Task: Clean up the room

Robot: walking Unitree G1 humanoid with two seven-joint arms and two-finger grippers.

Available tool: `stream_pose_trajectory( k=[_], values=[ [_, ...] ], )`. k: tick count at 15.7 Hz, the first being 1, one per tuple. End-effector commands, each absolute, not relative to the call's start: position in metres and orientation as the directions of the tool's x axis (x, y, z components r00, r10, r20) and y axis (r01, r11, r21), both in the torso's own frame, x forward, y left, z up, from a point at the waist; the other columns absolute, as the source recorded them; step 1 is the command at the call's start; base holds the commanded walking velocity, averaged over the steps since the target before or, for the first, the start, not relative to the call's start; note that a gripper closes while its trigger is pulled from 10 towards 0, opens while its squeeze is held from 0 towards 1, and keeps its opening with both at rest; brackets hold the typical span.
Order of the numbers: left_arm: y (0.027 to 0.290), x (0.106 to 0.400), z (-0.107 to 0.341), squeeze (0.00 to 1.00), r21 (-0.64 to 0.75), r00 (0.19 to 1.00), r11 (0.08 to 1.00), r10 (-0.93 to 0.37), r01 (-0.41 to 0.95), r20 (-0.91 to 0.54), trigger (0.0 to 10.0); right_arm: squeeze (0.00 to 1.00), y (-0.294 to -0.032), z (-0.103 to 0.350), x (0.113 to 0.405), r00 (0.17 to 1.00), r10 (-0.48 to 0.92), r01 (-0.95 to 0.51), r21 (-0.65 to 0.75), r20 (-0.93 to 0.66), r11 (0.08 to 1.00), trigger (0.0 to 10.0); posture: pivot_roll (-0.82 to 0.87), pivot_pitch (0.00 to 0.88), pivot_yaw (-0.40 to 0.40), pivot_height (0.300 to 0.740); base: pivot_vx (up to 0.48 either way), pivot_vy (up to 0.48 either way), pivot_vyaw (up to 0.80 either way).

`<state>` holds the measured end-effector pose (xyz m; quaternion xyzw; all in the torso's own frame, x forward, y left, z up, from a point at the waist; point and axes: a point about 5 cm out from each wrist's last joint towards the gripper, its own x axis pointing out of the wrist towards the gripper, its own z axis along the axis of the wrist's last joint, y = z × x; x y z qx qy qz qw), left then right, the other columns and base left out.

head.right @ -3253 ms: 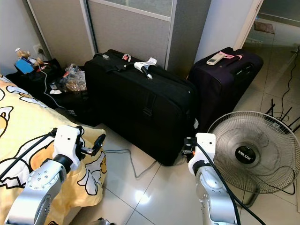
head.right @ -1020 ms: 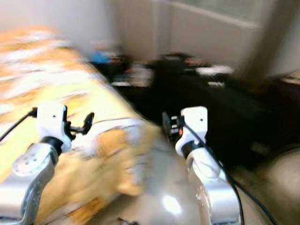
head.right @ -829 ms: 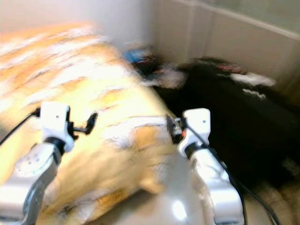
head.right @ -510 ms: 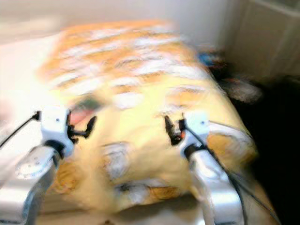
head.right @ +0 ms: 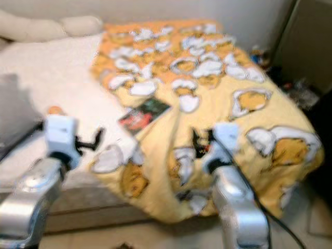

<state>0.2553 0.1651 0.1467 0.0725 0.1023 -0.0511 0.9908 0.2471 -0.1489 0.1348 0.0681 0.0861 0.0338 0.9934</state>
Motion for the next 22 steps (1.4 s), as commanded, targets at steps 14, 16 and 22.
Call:
stream_pose_trajectory(
  k=[14,16,22],
  values=[
    [0.1705,0.2523,0.1469,0.24,0.126,0.976,0.987,-0.071,0.099,-0.208,10.0,0.0,-0.142,0.1323,0.2488,0.973,0.138,-0.112,0.145,-0.187,0.983,10.0,0.0,0.0,0.029,0.74,0.0,0.398,0.0],
    [0.1689,0.2517,0.1475,1.0,0.096,0.973,0.989,-0.094,0.116,-0.21,10.0,0.0,-0.1421,0.1324,0.2488,0.973,0.135,-0.109,0.145,-0.186,0.983,10.0,-0.01,0.0,0.03,0.74,0.0,0.411,0.0],
    [0.1687,0.2536,0.151,0.0,0.088,0.984,0.994,-0.051,0.067,-0.169,10.0,0.0,-0.1411,0.1364,0.2528,0.972,0.167,-0.143,0.147,-0.164,0.979,10.0,0.01,0.0,0.011,0.74,0.0,0.062,0.0]
  ],
)
